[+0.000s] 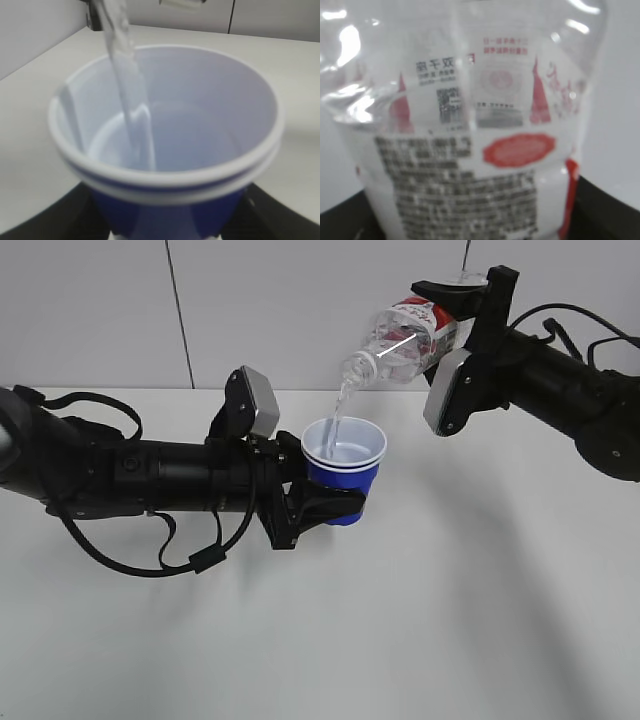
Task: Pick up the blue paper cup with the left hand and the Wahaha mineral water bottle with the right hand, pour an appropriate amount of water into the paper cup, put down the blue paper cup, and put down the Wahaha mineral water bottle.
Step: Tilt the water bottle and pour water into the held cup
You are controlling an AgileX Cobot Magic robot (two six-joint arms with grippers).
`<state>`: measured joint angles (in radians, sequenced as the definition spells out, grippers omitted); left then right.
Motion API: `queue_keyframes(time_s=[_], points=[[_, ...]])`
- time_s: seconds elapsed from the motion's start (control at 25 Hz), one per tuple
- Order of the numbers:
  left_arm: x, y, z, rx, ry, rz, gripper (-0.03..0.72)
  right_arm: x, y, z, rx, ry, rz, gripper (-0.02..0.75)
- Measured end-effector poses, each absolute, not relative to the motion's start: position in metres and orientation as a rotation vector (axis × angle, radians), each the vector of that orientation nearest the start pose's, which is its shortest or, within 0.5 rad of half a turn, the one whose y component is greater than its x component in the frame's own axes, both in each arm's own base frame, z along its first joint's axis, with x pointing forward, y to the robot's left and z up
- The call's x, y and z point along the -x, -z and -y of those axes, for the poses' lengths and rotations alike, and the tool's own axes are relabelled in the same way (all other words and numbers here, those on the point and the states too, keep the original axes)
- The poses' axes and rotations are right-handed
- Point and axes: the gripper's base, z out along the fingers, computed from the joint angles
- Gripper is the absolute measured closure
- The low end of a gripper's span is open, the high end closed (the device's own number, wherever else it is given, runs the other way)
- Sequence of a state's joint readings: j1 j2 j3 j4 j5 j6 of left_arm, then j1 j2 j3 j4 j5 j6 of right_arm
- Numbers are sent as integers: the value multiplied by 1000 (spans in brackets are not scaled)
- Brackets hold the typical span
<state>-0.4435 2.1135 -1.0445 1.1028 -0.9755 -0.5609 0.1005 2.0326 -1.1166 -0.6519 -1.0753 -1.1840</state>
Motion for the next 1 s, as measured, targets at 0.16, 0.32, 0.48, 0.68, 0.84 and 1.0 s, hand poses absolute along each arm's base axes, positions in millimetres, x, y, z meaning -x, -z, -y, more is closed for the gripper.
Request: queue_keyframes(time_s=[0.16, 0.32, 0.48, 0.68, 0.84, 1.0], points=[[-326, -125, 229, -1167, 921, -1547, 251, -415, -200, -91, 1357, 768, -625, 251], [-326, -125, 229, -1168, 921, -1546, 251, -415, -200, -91, 1357, 768, -625, 251], [-326, -125, 229, -1169, 921, -1546, 251, -415, -200, -91, 1358, 770, -624, 251], [-326, -125, 229, -1171, 921, -1546, 251, -415, -200, -91, 1360, 769, -622, 251], [-326, -125, 229, -1171, 921, -1546, 251, -415, -200, -91, 1362, 771, -619, 251], [-326, -125, 229, -1172, 921, -1545, 251, -415, -199, -91, 1364, 771, -616, 251]])
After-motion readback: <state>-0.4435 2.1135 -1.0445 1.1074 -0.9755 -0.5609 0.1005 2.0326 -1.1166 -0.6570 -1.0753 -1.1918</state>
